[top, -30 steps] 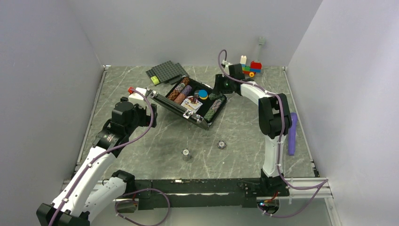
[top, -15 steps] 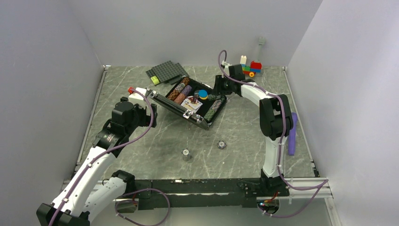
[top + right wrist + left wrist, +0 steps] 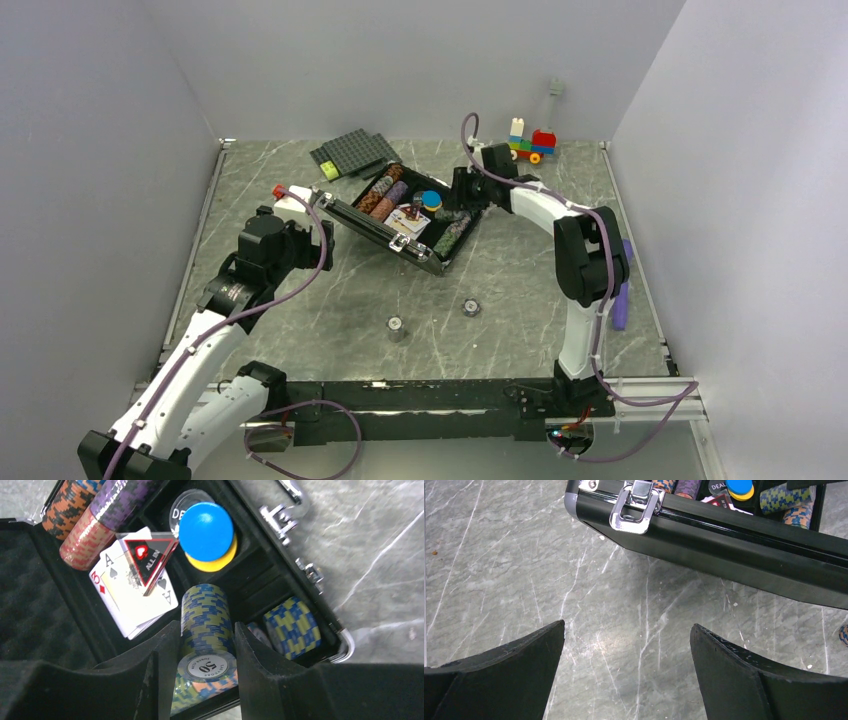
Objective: Pack up texas hold em set
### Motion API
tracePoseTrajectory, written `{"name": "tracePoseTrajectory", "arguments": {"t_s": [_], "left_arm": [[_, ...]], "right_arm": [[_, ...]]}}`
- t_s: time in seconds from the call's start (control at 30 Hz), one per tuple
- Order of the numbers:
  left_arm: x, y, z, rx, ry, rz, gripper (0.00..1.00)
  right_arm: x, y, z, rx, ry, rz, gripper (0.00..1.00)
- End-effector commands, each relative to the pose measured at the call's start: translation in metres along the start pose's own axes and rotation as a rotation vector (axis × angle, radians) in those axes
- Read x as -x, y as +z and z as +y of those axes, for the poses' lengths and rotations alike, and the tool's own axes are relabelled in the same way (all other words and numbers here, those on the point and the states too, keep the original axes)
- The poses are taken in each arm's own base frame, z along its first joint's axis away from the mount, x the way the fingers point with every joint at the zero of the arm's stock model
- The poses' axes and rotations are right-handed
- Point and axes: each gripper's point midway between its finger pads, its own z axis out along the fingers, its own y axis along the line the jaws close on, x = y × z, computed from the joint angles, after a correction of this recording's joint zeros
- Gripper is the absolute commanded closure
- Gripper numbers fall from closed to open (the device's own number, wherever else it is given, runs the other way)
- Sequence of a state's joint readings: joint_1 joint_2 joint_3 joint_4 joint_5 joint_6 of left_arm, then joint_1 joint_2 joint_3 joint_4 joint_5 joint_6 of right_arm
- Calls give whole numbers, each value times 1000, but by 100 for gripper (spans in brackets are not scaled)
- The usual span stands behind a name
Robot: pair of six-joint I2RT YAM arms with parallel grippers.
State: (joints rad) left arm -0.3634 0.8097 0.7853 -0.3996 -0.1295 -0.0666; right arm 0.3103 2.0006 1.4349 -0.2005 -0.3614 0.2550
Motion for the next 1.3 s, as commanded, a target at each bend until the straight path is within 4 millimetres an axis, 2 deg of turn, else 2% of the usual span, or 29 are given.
{"name": "tracePoseTrajectory", "arguments": {"t_s": [0.0, 0.1, 0.27, 0.47, 0.67, 0.9, 1.17, 1.23, 1.27], "left_arm": [[13, 1, 0, 2, -8, -48, 1], [12, 2, 1, 3, -7, -44, 1], [12, 1, 1, 5, -7, -46, 1], [12, 1, 0, 2, -7, -46, 1], [12, 1, 0, 0, -7, -45, 1], [14, 0, 0, -1, -6, -56, 1], [13, 0, 0, 0, -6, -54, 1], [14, 0, 0, -2, -6, -55, 1], [14, 0, 0, -1, -6, -54, 1]], "right_arm": [[18, -20, 23, 1, -5, -89, 86], [27, -27, 30, 13, -14, -111, 88], [37, -38, 33, -50, -30, -154, 100], [35, -39, 29, -190, -15, -256, 100], [42, -32, 28, -363, -58, -346, 100], [55, -34, 25, -540, -113, -445, 100], [50, -27, 33, -498, -108, -424, 100], [53, -29, 32, -467, -95, -402, 92], [50, -31, 33, -443, -95, -383, 81]]}}
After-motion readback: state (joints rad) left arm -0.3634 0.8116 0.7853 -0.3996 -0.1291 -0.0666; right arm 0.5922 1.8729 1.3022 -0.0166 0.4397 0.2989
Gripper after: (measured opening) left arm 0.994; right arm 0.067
